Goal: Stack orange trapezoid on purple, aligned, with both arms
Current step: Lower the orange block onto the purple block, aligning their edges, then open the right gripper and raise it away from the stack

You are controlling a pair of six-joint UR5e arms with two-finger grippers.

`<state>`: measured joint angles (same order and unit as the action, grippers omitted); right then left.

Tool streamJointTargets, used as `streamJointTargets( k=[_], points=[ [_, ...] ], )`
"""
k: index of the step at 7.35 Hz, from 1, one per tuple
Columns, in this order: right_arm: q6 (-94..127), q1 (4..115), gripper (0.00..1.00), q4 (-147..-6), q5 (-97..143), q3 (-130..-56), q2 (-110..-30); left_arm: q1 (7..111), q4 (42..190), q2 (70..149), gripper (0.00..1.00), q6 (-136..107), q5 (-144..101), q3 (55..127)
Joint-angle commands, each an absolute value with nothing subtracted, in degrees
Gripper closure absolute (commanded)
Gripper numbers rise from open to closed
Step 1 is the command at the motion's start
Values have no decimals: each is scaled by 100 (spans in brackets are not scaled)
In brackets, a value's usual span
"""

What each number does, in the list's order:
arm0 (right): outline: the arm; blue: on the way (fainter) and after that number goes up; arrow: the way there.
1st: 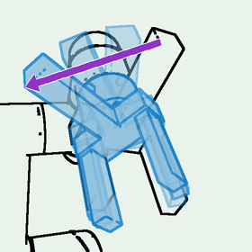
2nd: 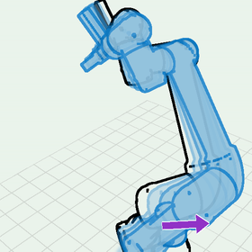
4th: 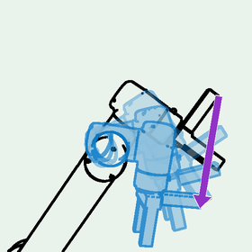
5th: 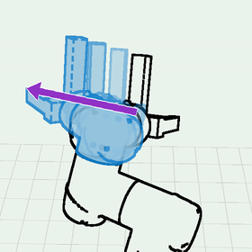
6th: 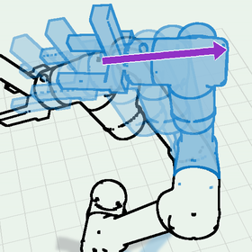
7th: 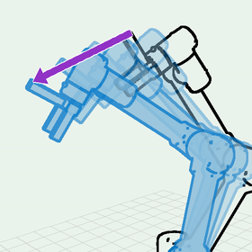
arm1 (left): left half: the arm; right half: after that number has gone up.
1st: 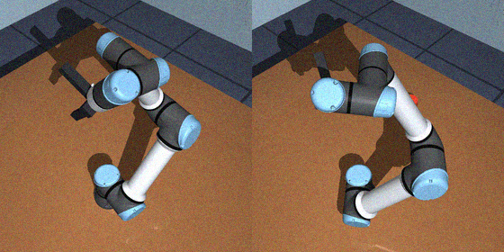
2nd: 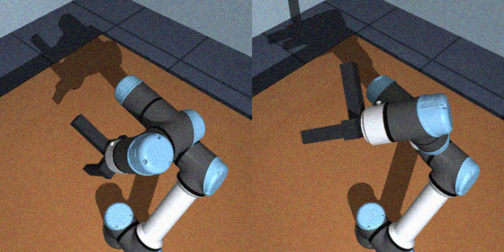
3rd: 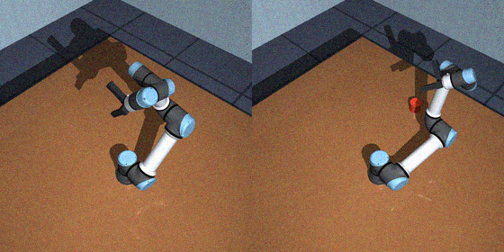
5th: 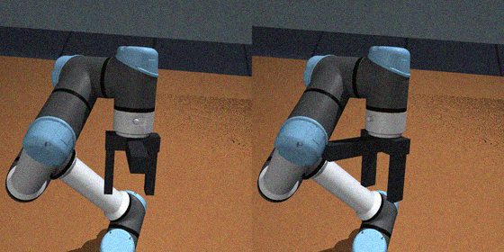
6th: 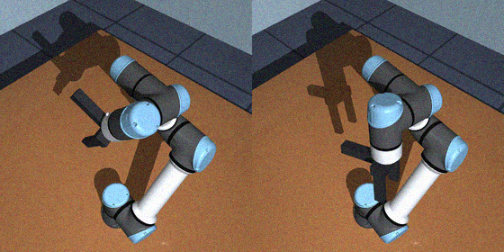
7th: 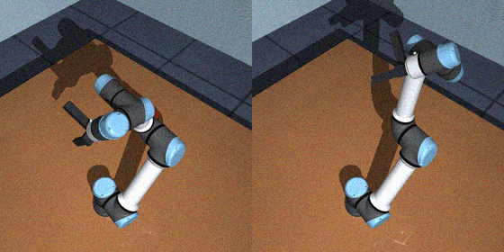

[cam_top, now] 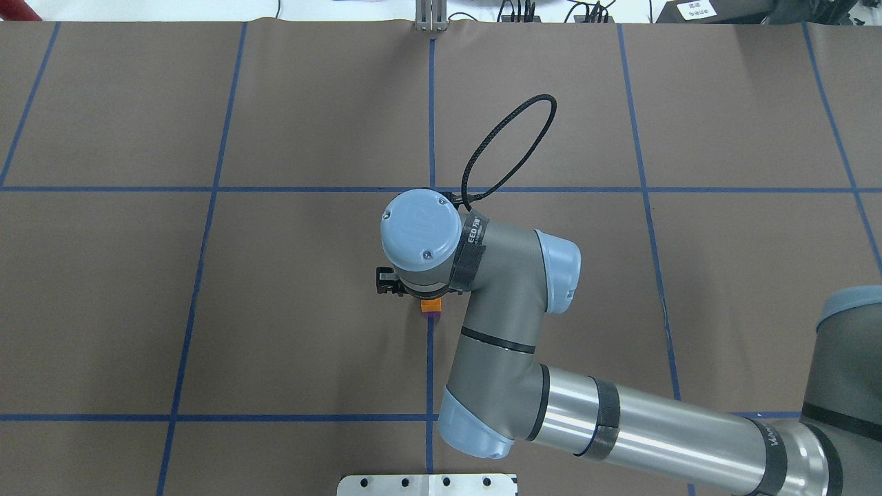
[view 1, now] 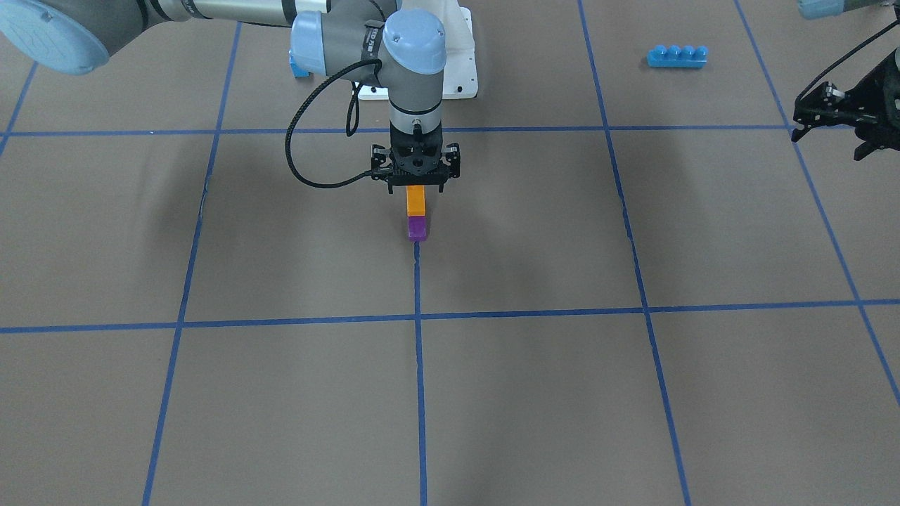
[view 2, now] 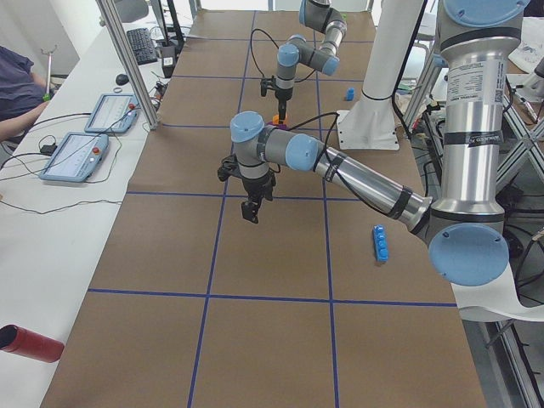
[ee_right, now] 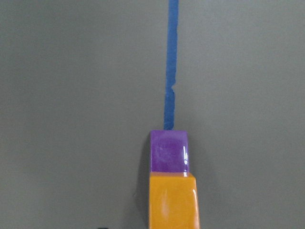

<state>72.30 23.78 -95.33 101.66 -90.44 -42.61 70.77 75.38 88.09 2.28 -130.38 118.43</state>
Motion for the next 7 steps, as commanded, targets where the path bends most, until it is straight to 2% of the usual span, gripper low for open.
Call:
streamJointTargets(
  k=[1, 4, 6, 7],
  points=[
    [7033, 2985, 1, -9571, 10912, -9131, -4263, 7145, 7532, 8772, 0, 228, -12991, 11804],
    [5780, 3925, 1, -10035, 11591, -9656, -4691, 8380, 8197, 8701, 0, 954, -13034, 10524],
    [4472, 4811, 1, -10107, 12135, -10298, -5708, 8944, 8200, 8518, 0, 1324, -13069, 10476],
    [3586, 5365, 1, -10107, 12442, -10362, -6148, 9060, 8139, 8499, 0, 1336, -13348, 10520]
  ],
)
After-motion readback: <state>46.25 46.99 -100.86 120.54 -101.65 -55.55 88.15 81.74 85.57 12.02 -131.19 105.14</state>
